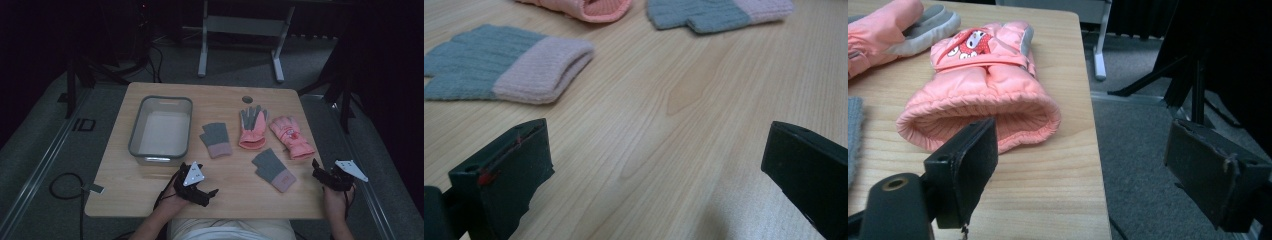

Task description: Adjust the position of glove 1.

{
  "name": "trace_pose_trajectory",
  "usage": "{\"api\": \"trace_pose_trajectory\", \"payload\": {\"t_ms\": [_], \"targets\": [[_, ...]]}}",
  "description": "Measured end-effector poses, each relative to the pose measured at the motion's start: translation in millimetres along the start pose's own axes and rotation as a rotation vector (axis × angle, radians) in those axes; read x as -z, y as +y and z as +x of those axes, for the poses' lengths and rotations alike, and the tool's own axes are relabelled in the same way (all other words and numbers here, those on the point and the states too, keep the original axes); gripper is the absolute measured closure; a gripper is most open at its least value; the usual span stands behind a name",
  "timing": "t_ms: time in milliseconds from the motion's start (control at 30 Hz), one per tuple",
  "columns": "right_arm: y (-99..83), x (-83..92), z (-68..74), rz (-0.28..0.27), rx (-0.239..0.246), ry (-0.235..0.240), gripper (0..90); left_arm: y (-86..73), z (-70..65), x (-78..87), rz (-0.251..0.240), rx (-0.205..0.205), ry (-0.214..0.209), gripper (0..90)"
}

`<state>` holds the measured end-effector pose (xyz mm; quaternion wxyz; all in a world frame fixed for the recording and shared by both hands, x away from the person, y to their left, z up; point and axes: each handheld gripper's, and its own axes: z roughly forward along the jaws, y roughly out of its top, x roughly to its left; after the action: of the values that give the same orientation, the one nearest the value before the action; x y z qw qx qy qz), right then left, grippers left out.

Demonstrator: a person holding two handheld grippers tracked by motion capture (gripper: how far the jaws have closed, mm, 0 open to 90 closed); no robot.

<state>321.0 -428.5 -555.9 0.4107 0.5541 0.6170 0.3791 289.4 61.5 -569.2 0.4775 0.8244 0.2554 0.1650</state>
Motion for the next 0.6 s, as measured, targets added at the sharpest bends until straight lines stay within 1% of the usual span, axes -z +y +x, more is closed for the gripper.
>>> {"api": "trace_pose_trajectory", "payload": {"t_ms": [33,67,133,167,200,367,467,533,600], "targets": [[0.1,-0.2,-1.3,0.003,-0.016,-0.005,14.0,0.0,0.4,0.1,0.0,0.004,0.003,0.0],[0.0,-0.2,-1.6,0.003,-0.018,-0.008,14.0,0.0,-0.4,-0.3,0.002,0.005,0.009,0.0],[0.0,-0.2,-0.8,0.002,-0.011,-0.009,14.0,0.2,-1.2,-0.5,0.006,-0.007,0.008,0.0],[0.0,-0.2,-0.8,0.002,-0.011,-0.009,14.0,0.2,-1.2,-0.5,0.006,-0.007,0.008,0.0],[-0.1,0.0,0.3,0.001,0.0,-0.011,14.1,0.2,-1.2,-0.6,0.007,-0.008,0.008,0.0],[0.0,-0.1,-0.5,0.001,-0.007,-0.008,14.1,-0.3,0.5,0.6,-0.003,0.013,0.011,0.0],[0.6,-1.3,3.8,0.013,0.033,-0.028,14.1,0.0,0.5,0.0,0.002,0.008,0.002,0.0],[1.1,-2.6,4.6,0.029,0.041,-0.027,14.1,-0.1,0.0,0.0,0.001,0.006,-0.001,0.0],[1.3,-3.3,3.8,0.035,0.029,-0.028,14.1,-0.1,-0.1,0.1,0.003,0.008,-0.004,0.0]]}}
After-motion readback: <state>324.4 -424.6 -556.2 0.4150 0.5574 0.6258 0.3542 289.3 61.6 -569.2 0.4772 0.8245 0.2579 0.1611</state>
